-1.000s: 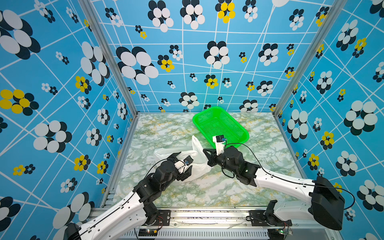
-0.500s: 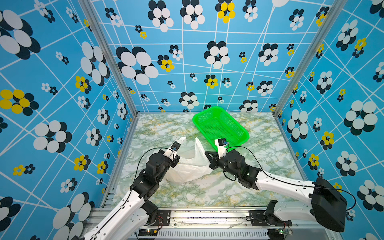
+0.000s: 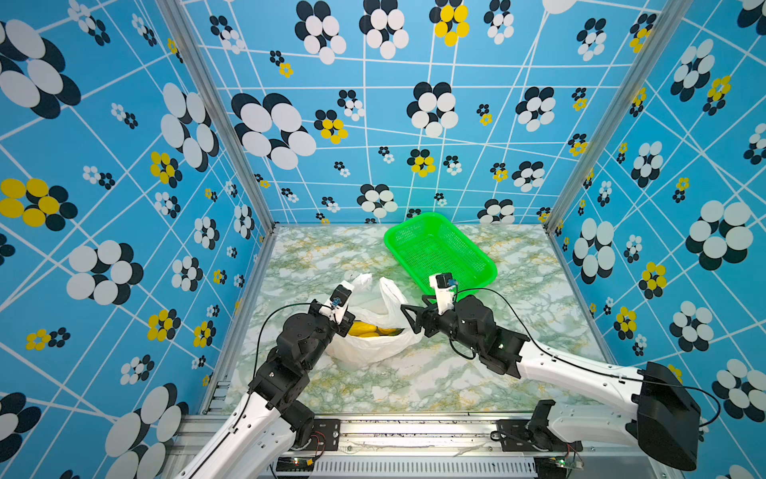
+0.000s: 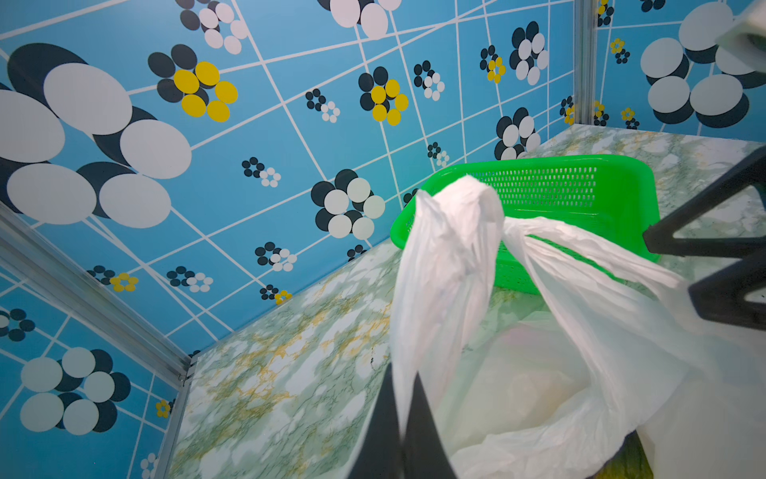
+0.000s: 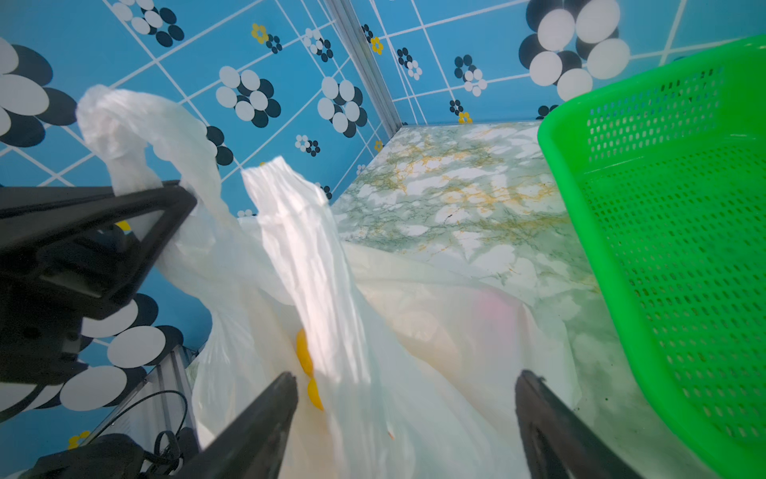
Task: Untie the knot of the plastic bag and take out the fruit
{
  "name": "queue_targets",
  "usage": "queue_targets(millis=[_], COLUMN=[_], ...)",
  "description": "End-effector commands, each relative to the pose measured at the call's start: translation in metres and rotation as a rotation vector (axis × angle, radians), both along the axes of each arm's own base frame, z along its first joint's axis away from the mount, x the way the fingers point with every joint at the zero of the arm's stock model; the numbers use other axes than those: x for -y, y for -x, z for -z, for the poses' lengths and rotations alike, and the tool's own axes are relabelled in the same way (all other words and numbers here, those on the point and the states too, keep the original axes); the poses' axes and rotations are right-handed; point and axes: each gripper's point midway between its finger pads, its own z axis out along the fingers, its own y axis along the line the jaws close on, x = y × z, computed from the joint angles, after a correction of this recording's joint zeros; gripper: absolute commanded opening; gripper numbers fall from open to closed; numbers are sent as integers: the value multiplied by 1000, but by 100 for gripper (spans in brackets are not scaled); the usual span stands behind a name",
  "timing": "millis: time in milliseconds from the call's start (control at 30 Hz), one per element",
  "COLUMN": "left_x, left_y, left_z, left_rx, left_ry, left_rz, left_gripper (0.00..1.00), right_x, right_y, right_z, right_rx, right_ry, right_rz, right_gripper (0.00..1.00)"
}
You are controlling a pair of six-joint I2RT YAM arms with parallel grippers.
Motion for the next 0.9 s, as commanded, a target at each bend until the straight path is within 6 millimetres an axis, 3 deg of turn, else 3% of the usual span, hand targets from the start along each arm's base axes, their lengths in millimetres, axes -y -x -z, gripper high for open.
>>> queue_targets(millis=[0, 100, 300, 367, 433, 533, 600, 700, 867], left_x=[0, -2, -5, -6, -7, -12, -21, -36, -74], left_y=[3, 4, 4, 3, 3, -4, -12, -24, -48], left_z=[-6, -7, -9, -9, -9, -10, -12, -20, -52], left_rx=[9, 14, 29, 29, 31, 47, 62, 62, 85], left_ry=[22, 20, 22, 19, 21, 37, 63, 127, 327], left_rz=[10, 6, -10, -16, -24, -63, -110, -168, -233], left_gripper=[0, 0, 0, 0, 0, 0, 0, 0, 0], right_x=[3, 1, -29, -32, -34, -39, -41, -45, -60], right_y=[-15, -28, -33, -37, -41, -51, -60, -78, -117], right_z=[15, 24, 34, 35, 31, 17, 7, -18, -81], right_rx=[-39, -60, -99, -101, -86, -58, -39, 5, 111], right_ry=[186, 271, 293, 290, 289, 277, 264, 217, 79], right_rz=[69, 110, 32, 40, 45, 58, 76, 114, 152], right_gripper=[86, 87, 81, 73, 54, 14, 0, 0, 0])
